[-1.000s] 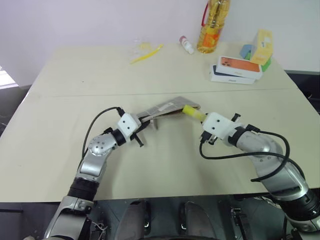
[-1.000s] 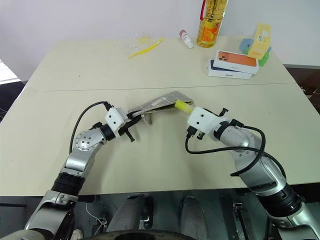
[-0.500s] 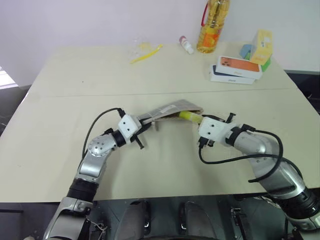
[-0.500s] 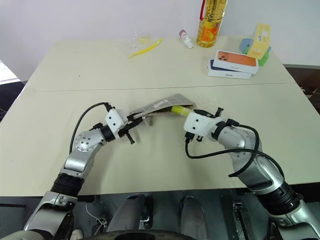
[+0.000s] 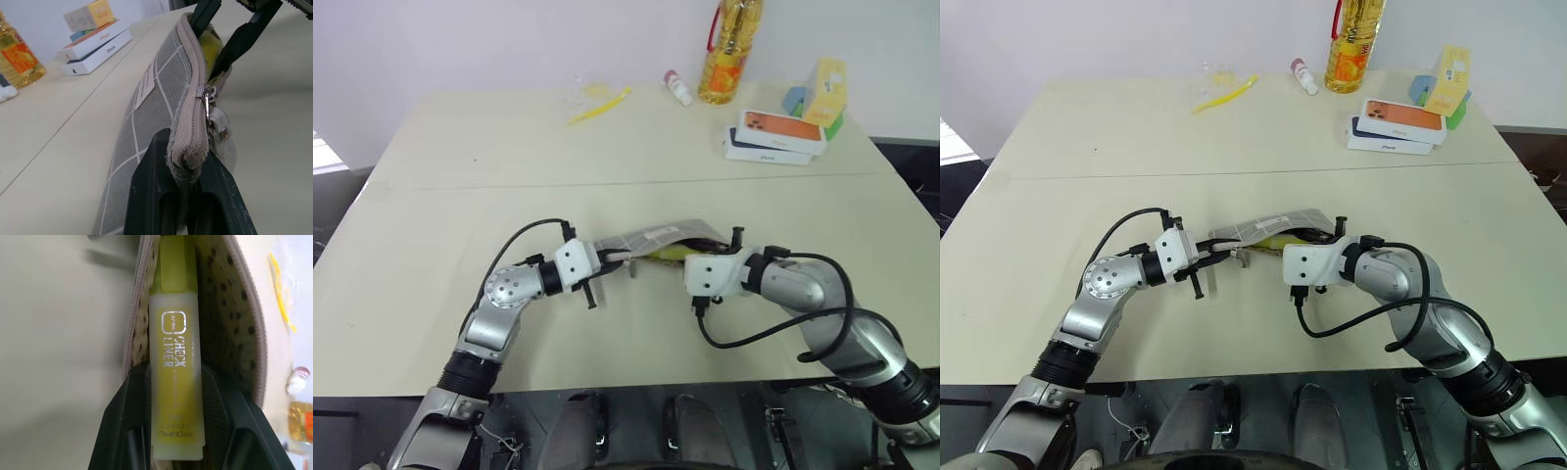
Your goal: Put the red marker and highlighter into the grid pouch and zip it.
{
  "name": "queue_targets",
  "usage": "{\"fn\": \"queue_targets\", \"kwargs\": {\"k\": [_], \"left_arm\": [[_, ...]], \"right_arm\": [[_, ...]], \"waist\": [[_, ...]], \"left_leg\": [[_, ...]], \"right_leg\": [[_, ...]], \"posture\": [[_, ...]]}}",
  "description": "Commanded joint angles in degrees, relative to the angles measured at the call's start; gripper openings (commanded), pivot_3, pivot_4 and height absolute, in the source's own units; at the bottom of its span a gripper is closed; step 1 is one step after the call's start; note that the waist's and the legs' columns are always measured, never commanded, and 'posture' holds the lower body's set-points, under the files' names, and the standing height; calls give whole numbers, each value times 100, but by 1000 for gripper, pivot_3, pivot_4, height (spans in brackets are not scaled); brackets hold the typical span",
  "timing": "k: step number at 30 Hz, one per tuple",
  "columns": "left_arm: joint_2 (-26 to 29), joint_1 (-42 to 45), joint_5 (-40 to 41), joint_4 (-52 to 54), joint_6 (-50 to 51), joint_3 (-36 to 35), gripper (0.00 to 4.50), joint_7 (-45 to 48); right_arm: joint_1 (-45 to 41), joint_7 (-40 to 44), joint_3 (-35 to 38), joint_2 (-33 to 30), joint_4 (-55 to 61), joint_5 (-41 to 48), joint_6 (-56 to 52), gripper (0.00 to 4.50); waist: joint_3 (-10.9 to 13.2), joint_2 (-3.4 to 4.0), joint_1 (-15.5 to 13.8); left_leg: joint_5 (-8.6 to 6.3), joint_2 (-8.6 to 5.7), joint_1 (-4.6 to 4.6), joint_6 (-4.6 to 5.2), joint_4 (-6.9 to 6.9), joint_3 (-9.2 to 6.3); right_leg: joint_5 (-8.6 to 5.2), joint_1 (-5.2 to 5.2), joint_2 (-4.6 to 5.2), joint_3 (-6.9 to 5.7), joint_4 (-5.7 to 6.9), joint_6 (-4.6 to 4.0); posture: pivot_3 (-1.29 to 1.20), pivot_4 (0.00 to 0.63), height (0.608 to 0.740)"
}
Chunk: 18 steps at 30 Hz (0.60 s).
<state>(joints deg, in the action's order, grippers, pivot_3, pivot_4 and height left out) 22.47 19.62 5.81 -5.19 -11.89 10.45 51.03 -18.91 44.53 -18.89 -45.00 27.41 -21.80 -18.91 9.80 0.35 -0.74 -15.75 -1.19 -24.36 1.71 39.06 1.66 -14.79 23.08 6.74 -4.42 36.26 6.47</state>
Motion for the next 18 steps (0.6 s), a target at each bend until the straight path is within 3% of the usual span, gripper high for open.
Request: {"fn": "queue_targets", "kwargs": {"k": [1,3,7,10,18], "left_arm": [[-40,-20,177,209,40,-115,0,-113],[-110,-5,252,166,165,-200,0,-232],[-633,248,675,-3,907,-580,0,-957],[-1134,481,1188,78,1564,-871,0,-1381],[-1560,692,1492,340,2247,-935,0,-1721]], "right_arm": [[-210,-63,417,150,339,196,112,2824],[-276,-83,673,366,430,511,55,3764],[-704,-96,1753,1674,1084,2456,-1608,3764],[-734,-140,2018,2111,1432,3253,-2703,3764],[-470,-1495,1303,2670,1061,3062,-3688,3764]], "waist": [[0,0,0],[0,0,0],[1,-2,0],[-2,-7,-22],[-7,-16,16]], "left_leg": [[0,0,0,0,0,0],[0,0,0,0,1,0],[1,2,1,-3,3,-3],[1,2,0,-2,8,-10],[1,-7,1,-2,7,-18]], "right_leg": [[0,0,0,0,0,0],[0,0,0,0,0,0],[1,-1,0,0,5,1],[4,-6,0,-4,7,4],[4,-11,4,-13,3,4]], "posture": [[0,150,740],[0,150,740],[0,150,740],[0,150,740],[0,150,740]]}}
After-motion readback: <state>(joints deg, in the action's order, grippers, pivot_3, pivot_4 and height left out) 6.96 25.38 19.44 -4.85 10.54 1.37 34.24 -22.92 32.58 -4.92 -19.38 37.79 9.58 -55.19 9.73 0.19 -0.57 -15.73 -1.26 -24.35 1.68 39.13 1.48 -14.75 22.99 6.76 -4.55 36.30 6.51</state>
